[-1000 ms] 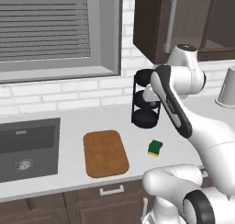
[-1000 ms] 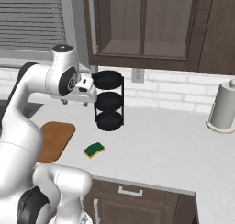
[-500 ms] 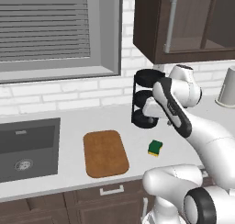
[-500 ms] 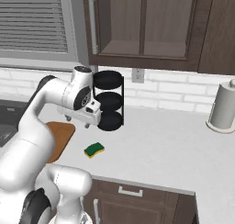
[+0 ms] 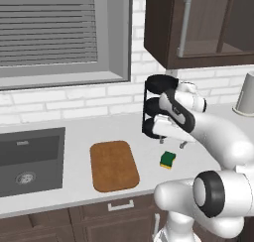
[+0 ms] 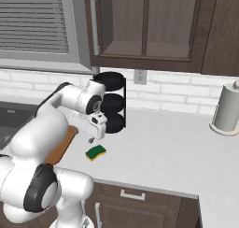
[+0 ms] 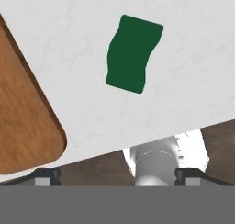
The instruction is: Pick up the sponge from the counter and clean the cutting board by briefly scrubbing or pressing down on the cutting board. Once finished, release the sponge.
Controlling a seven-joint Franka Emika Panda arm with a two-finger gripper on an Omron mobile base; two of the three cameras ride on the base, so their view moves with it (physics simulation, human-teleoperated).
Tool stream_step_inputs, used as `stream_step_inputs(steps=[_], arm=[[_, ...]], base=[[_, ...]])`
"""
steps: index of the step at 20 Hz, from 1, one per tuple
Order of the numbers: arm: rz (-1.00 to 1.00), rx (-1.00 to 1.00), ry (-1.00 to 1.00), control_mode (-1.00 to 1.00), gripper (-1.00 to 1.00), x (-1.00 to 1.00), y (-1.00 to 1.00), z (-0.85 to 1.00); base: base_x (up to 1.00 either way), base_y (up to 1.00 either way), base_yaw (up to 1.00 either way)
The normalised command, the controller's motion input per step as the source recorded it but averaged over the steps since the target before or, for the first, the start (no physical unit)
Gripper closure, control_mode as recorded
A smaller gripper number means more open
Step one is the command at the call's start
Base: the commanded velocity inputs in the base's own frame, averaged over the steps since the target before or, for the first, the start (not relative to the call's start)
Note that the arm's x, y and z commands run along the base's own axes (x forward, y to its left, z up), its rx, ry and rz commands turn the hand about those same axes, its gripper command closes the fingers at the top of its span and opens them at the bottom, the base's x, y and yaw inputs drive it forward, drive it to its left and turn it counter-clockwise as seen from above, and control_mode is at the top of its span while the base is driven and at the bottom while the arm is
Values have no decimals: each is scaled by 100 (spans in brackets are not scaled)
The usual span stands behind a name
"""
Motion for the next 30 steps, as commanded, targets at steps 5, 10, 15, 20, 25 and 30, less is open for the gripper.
stream_step_inputs(steps=[5, 10, 15, 20, 25, 30], arm=[[-10, 0, 1, -100, -100, 19, -11, -49], [-7, -3, 3, -100, -100, 23, 0, -48], [-6, -3, 3, -100, -100, 21, -2, -40], [-6, -1, 3, -100, -100, 13, -13, -27], [-5, -2, 2, -100, -100, 13, -6, -26], [-4, -3, 0, -100, -100, 10, 0, -19]], base=[[0, 0, 0], [0, 0, 0], [0, 0, 0], [0, 0, 0], [0, 0, 0], [0, 0, 0]])
